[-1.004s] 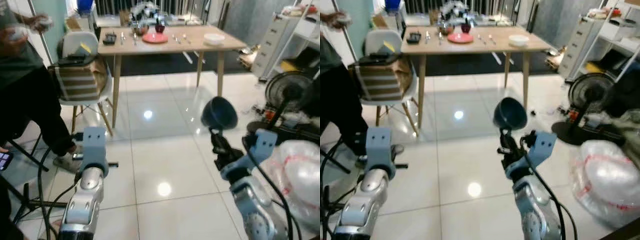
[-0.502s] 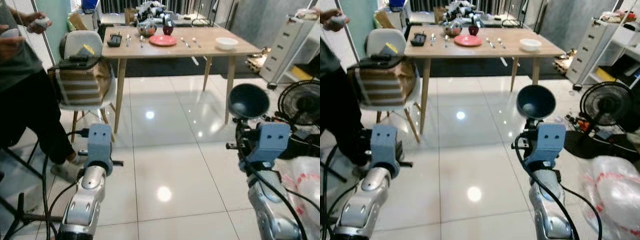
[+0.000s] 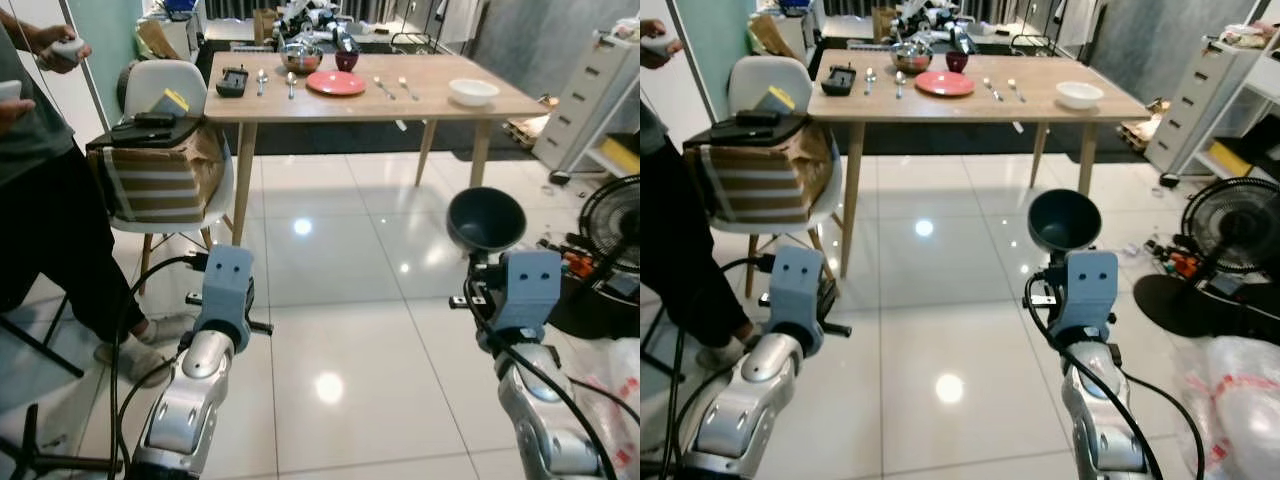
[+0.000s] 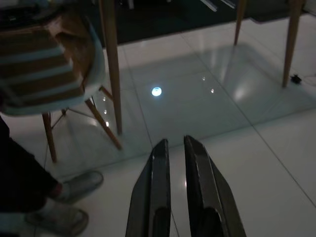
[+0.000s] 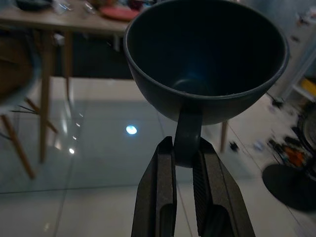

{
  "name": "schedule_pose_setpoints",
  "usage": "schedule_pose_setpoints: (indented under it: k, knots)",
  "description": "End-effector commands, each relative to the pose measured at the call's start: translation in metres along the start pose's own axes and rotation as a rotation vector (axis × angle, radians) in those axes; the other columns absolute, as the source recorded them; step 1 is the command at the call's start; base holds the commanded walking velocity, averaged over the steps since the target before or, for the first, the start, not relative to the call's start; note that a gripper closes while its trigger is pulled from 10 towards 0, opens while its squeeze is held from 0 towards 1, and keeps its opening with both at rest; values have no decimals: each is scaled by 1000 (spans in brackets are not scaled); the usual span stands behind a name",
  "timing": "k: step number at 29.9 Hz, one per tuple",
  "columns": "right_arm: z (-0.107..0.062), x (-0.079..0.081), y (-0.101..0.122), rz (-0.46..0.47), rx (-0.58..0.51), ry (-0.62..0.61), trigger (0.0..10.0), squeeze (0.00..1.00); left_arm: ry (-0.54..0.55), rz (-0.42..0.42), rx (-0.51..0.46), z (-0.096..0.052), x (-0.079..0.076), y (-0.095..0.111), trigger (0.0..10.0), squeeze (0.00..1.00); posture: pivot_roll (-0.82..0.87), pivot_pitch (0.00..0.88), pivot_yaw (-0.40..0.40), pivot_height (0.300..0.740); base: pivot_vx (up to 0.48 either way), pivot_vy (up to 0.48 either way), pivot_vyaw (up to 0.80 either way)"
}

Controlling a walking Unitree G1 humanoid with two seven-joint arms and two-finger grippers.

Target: Setting the table

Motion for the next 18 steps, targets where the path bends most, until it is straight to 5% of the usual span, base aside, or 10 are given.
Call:
schedule_pose_setpoints:
  k: [1,18]
  knots:
    - [0,-9,-2,-20,7,-45,10000,0,-25,12,1,-2,-6,0,10000,0,69,90,47,740,465,0,0]
    - [-4,-7,-5,130,-2,-68,10000,0,-28,19,7,-4,-3,-3,10000,0,77,102,48,740,465,0,0]
Point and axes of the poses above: a point about 5 cm out from each wrist's last joint towards the gripper, its own z axis pointing out of the wrist towards the gripper, its own y axis along the axis of the wrist's last joint, x = y × z, the point moved 6 cm from there along z, pointing out of the wrist towards the gripper, and after that the axes turned 10 degrees about z, right-handed, at the moved point
